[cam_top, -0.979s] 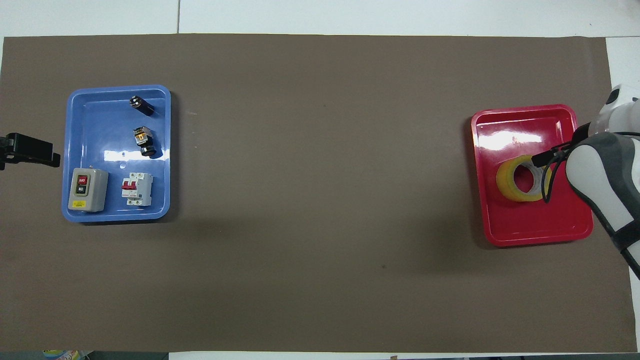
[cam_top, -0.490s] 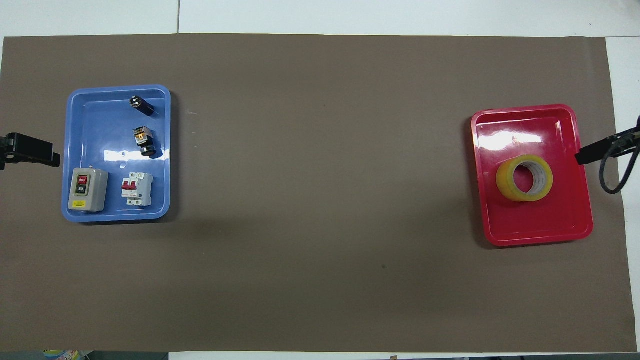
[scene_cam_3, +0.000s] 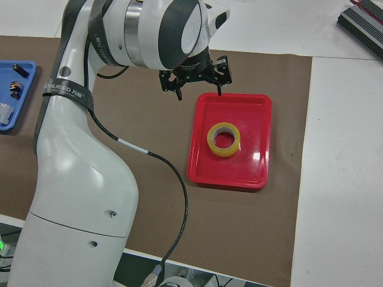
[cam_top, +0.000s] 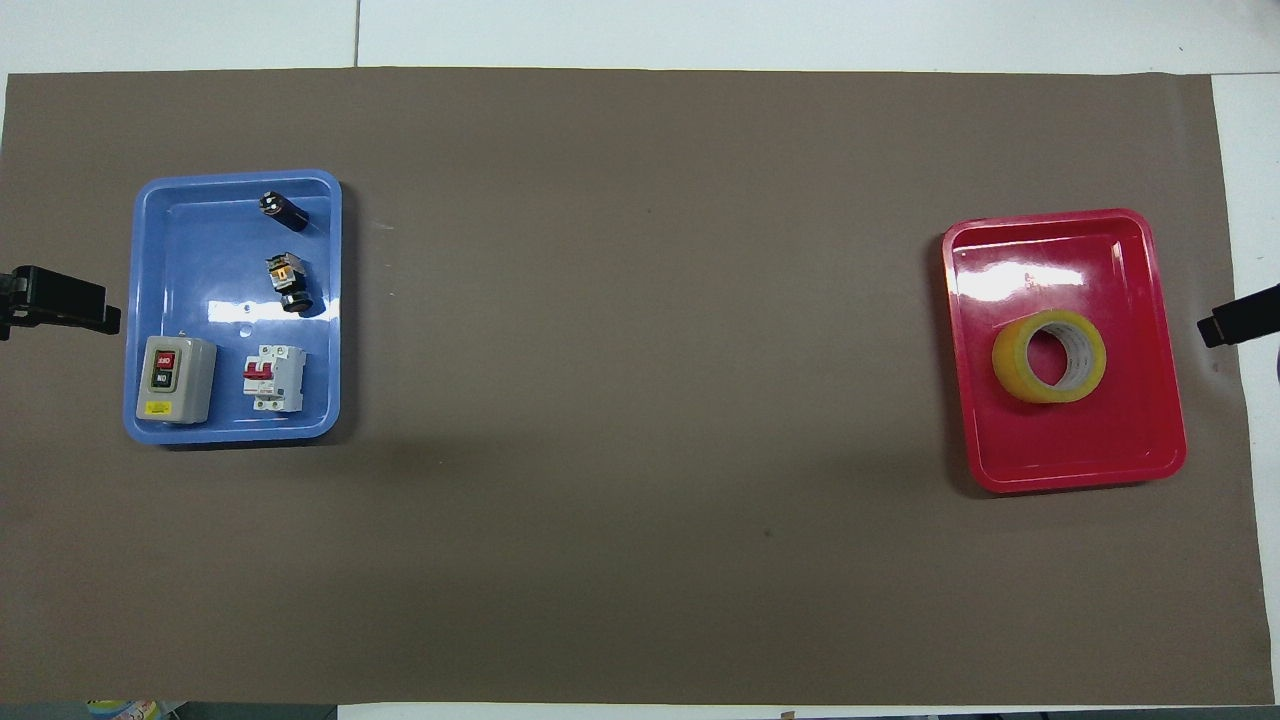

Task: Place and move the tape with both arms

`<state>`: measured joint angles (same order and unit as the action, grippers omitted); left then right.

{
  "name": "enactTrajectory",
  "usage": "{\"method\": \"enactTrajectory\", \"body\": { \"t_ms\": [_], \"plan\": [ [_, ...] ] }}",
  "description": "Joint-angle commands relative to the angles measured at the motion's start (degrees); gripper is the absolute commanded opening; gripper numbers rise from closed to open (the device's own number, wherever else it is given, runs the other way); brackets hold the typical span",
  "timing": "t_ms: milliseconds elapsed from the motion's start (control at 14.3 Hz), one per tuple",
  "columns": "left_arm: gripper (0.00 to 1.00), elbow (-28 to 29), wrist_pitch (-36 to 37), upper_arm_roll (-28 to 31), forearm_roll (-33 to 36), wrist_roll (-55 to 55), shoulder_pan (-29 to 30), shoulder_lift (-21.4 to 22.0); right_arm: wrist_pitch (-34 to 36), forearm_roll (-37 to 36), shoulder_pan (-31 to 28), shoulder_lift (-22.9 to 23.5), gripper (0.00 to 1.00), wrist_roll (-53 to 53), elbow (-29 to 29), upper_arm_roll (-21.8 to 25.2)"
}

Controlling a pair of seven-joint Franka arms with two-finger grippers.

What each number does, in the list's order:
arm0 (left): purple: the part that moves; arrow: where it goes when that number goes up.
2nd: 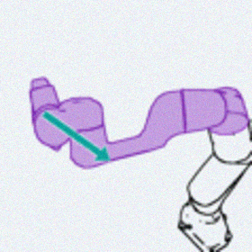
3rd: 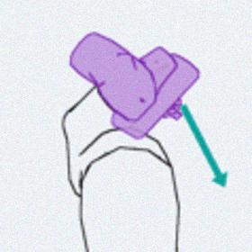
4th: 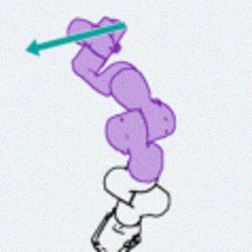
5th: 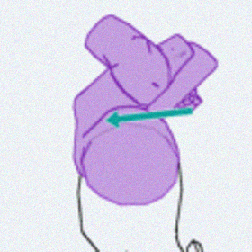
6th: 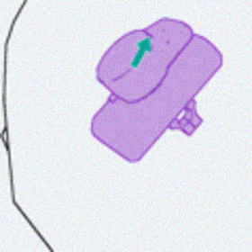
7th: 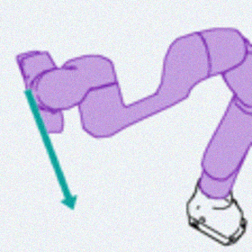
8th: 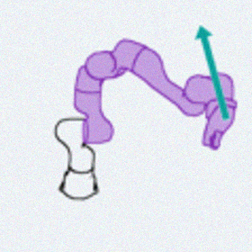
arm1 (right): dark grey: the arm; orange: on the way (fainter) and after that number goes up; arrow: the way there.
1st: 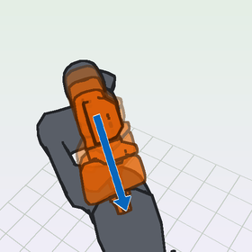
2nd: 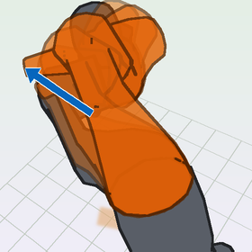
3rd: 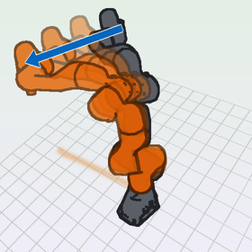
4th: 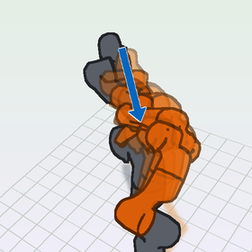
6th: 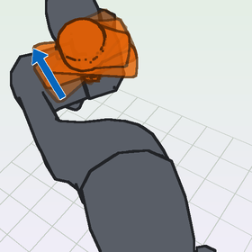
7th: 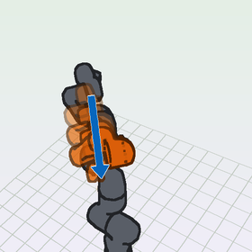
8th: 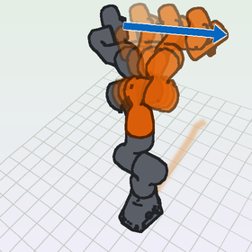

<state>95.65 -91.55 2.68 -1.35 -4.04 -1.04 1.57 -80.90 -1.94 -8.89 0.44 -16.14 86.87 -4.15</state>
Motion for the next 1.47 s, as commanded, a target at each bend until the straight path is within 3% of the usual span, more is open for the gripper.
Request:
{"method": "enactTrajectory", "body": {
  "t_ms": [0,210,560,1399],
  "plan": [
    [1.00,0.59,0.15,-0.04,-0.58,-0.44,0.07,0.54,1.80,-0.34,-0.68,-1.04,1.00,5.41,1.01,-1.66],
    [1.00,0.59,0.15,-0.04,-0.58,-0.44,0.07,0.54,2.32,-0.43,-0.69,-0.70,1.00,5.68,-0.56,-0.61],
    [1.00,0.59,0.15,-0.04,-0.58,-0.44,0.07,0.54,3.03,-1.49,8.62,-0.88,1.00,5.77,-0.21,8.62],
    [1.00,0.51,0.15,-0.04,-0.58,-0.44,-0.01,0.54,1.98,-1.66,8.72,-0.70,1.00,5.68,-0.30,8.98]
  ]
}}
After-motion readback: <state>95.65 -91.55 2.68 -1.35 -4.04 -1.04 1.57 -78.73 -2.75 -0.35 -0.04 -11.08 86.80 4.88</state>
